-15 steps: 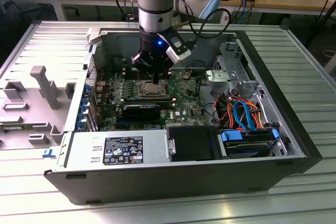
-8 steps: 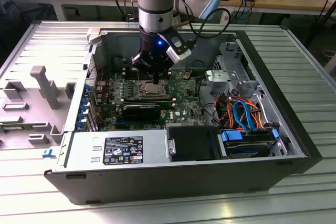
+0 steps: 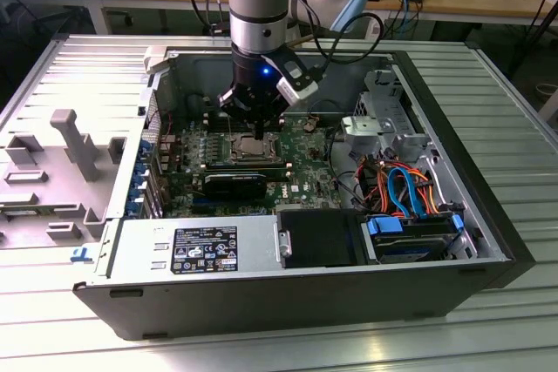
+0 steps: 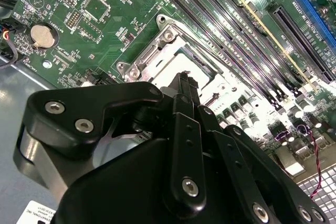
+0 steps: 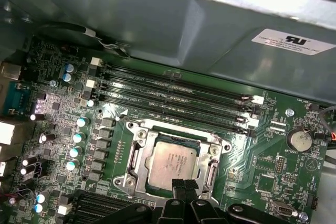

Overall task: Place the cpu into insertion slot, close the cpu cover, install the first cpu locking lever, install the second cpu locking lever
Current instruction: 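Install the first cpu locking lever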

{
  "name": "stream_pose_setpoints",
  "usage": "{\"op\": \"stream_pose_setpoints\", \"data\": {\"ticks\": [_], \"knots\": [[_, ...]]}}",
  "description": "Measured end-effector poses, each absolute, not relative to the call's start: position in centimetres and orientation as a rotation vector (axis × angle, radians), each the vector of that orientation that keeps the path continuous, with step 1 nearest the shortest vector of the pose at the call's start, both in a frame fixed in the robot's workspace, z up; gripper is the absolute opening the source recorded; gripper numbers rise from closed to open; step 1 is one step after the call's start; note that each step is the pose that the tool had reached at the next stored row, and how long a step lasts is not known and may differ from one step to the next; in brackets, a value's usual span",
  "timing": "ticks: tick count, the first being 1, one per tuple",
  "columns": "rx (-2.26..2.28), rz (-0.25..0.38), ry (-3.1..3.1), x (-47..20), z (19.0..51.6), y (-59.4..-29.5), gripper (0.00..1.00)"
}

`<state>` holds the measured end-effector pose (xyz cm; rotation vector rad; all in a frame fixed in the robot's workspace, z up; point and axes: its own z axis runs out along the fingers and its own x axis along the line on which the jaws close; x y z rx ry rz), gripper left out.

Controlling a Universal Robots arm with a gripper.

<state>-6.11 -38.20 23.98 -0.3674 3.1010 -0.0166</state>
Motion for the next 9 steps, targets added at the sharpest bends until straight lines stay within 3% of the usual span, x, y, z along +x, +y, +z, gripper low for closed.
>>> {"op": "stream_pose_setpoints", "data": {"ticks": [9], "knots": [[-0.396, -0.016, 3.097, -6.10, 23.98, -38.20, 0.11]]}}
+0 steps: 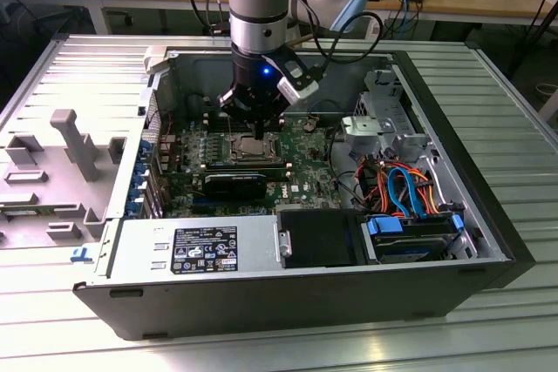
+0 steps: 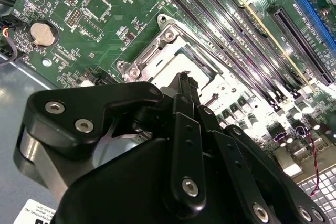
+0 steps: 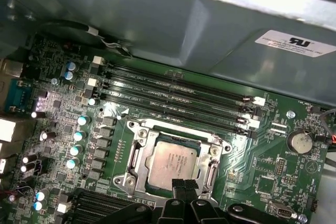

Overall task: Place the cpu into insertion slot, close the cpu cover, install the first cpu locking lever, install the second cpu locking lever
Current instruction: 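Install the first cpu locking lever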

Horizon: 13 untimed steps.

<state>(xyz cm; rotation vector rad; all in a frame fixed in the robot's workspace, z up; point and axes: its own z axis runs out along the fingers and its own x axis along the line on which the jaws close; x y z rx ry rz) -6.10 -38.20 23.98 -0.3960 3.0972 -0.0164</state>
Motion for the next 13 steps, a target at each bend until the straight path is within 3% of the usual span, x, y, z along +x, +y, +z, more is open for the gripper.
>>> {"op": "stream_pose_setpoints", "data": {"ticks": [13], "knots": [[-0.263, -0.009, 3.111, -6.30, 23.94, -38.20, 0.11]]}}
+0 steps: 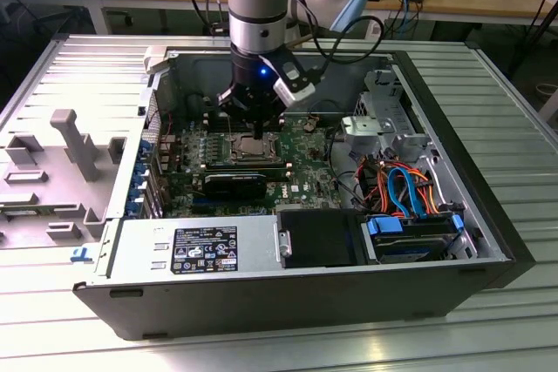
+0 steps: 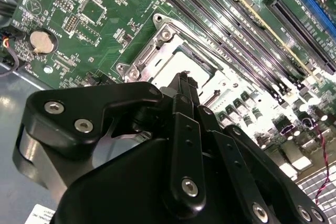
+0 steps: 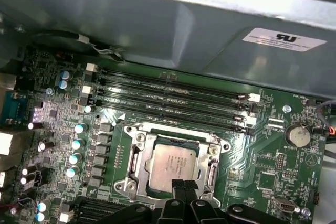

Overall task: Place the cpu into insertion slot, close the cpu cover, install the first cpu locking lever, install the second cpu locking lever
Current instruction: 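Install the first cpu locking lever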

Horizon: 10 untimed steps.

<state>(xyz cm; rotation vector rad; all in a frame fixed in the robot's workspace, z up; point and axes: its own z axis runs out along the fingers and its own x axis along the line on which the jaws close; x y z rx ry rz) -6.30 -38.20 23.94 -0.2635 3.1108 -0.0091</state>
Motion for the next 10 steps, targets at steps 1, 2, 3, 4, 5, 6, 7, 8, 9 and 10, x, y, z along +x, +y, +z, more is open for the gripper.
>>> {"op": "stream_pose_setpoints", "data": {"ticks": [1, 2, 3, 4, 5, 6, 7, 8, 9, 10], "knots": [[-0.253, -0.009, 3.112, -6.4, 23.9, -38.2, 0.11], [-0.245, -0.009, 3.112, -6.5, 23.9, -38.2, 0.11], [-0.234, -0.009, 3.113, -6.7, 23.9, -38.2, 0.11], [-0.228, -0.010, 3.114, -6.8, 23.9, -38.2, 0.11], [-0.219, -0.010, 3.114, -7.0, 23.8, -38.2, 0.11], [-0.214, -0.010, 3.115, -7.1, 23.8, -38.1, 0.11], [-0.208, -0.010, 3.115, -7.3, 23.8, -38.1, 0.11], [-0.204, -0.010, 3.115, -7.5, 23.8, -38.1, 0.11], [-0.199, -0.010, 3.116, -7.9, 23.8, -38.1, 0.11], [-0.196, -0.010, 3.116, -8.2, 23.8, -38.0, 0.11]]}}
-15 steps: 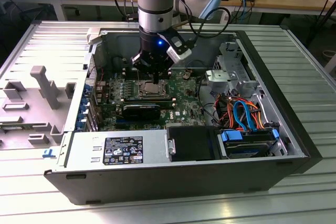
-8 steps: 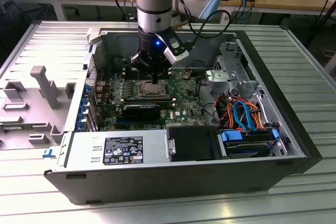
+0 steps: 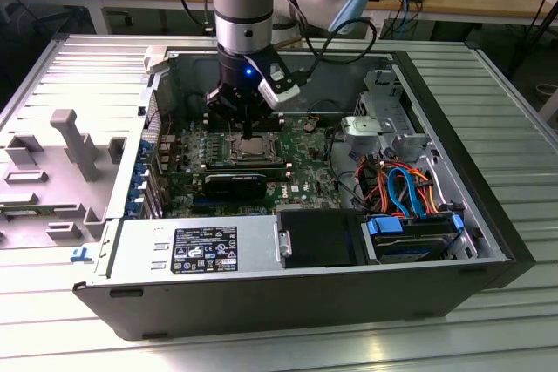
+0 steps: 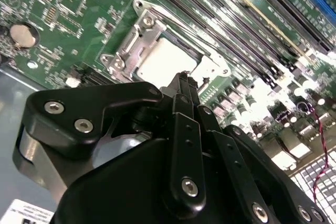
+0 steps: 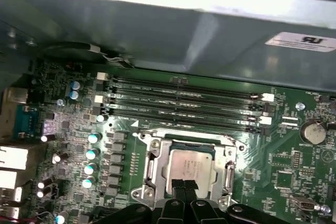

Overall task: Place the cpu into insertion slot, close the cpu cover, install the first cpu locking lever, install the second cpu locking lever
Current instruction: 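Install the first cpu locking lever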

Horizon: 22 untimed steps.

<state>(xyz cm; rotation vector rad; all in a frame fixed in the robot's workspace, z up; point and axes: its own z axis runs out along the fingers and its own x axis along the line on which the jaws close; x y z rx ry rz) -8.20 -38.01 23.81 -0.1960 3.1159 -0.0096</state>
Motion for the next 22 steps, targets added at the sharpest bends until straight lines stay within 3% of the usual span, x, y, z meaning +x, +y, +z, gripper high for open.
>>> {"op": "stream_pose_setpoints", "data": {"ticks": [22], "knots": [[-0.169, -0.010, 3.115, -13.5, 23.8, -35.6, 0.11]]}}
